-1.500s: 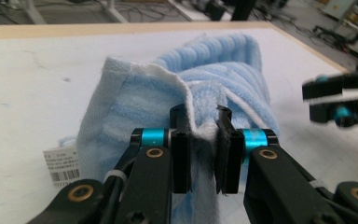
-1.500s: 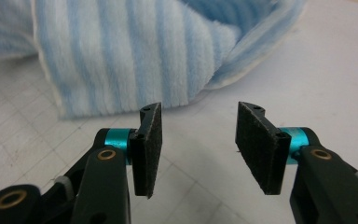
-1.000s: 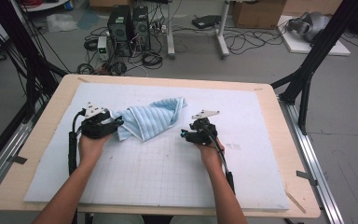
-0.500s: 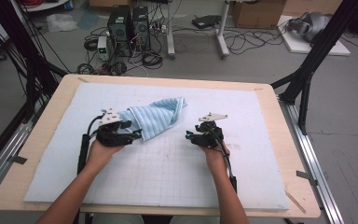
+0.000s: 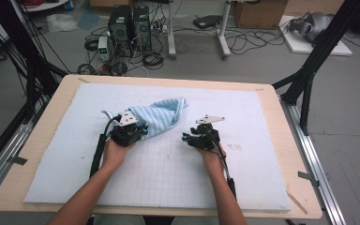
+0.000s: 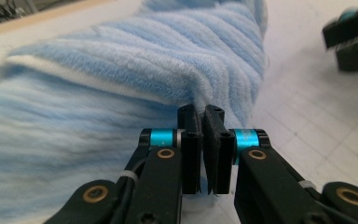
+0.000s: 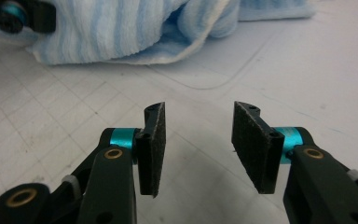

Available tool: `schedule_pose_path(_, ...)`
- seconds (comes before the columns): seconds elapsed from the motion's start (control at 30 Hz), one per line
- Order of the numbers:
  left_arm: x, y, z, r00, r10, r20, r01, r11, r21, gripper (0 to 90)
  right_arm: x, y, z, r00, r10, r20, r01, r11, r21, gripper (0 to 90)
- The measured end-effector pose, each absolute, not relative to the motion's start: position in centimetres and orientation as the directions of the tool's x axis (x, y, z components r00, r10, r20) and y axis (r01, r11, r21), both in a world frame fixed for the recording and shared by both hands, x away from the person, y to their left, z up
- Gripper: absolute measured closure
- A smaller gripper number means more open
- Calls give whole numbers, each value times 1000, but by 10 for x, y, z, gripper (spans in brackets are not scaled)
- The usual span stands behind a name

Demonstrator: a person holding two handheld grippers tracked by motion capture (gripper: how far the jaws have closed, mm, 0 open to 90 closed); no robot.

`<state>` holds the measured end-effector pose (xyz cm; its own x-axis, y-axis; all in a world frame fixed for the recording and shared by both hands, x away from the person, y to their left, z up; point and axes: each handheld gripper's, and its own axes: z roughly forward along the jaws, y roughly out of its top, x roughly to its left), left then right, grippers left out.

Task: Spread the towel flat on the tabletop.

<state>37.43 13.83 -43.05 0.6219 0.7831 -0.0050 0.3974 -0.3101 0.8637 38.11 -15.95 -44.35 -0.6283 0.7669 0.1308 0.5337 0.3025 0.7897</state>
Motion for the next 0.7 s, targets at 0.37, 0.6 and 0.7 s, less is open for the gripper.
schedule_pose_path(0.37,376,144,-422,610,792,-17,388,-280,878,857,406,-118,-450,-609,774,172,561,268,783,465)
schedule_pose_path(0.6,375,150,-417,606,795,-19,378,-266,887,857,420,-108,-451,-588,795,150,584,290,758,875)
schedule_pose_path(0.7,375,155,-412,601,799,-21,369,-254,894,857,419,-111,-451,-604,783,148,581,306,754,883)
